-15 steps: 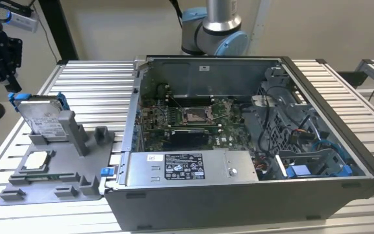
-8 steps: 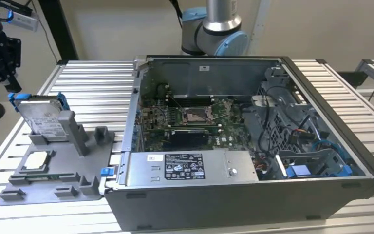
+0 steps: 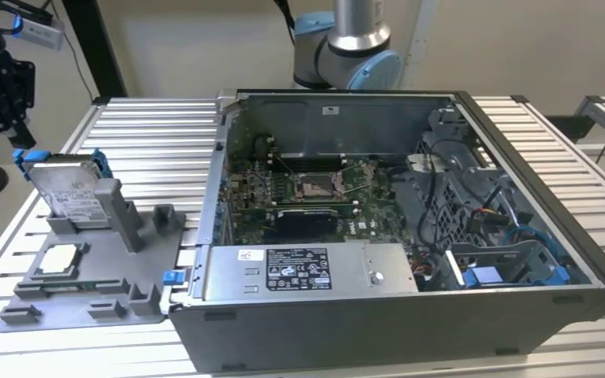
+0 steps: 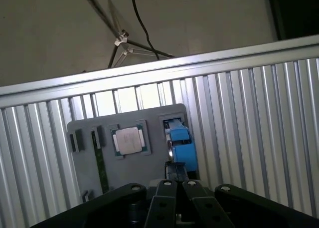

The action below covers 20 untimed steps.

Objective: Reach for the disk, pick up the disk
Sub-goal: 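Pick up the disk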

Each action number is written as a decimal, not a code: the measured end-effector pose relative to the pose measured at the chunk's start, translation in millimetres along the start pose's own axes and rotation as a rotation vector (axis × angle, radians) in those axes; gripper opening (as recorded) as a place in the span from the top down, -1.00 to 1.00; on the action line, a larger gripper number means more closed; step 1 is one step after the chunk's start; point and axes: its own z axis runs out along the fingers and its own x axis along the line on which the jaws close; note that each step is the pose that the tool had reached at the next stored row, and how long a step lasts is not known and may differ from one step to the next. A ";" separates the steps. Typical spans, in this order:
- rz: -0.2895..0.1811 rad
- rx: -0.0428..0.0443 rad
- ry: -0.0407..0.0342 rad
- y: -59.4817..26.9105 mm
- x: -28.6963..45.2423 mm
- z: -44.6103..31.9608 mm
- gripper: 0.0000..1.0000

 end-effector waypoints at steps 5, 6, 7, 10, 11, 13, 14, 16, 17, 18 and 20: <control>0.000 0.0000 0.0000 0.0 0.0 0.0 -1.00; 0.000 0.0001 0.0000 0.0 0.0 0.0 -1.00; 0.000 0.0001 0.0000 0.0 -0.4 0.2 -1.00; 0.000 0.0003 -0.0001 0.3 -2.2 1.7 -1.00; 0.000 0.0004 -0.0001 0.5 -3.1 2.9 -1.00; 0.000 0.0007 -0.0002 0.7 -5.1 6.5 -1.00; 0.000 0.0007 -0.0002 0.9 -6.2 8.3 -1.00; -0.001 0.0007 -0.0001 1.1 -7.9 11.9 -1.00; -0.001 0.0006 -0.0001 1.2 -8.4 13.7 -1.00; -0.001 0.0007 -0.0001 1.1 -8.7 15.5 -1.00; -0.002 0.0010 0.0018 1.1 -8.8 19.2 -1.00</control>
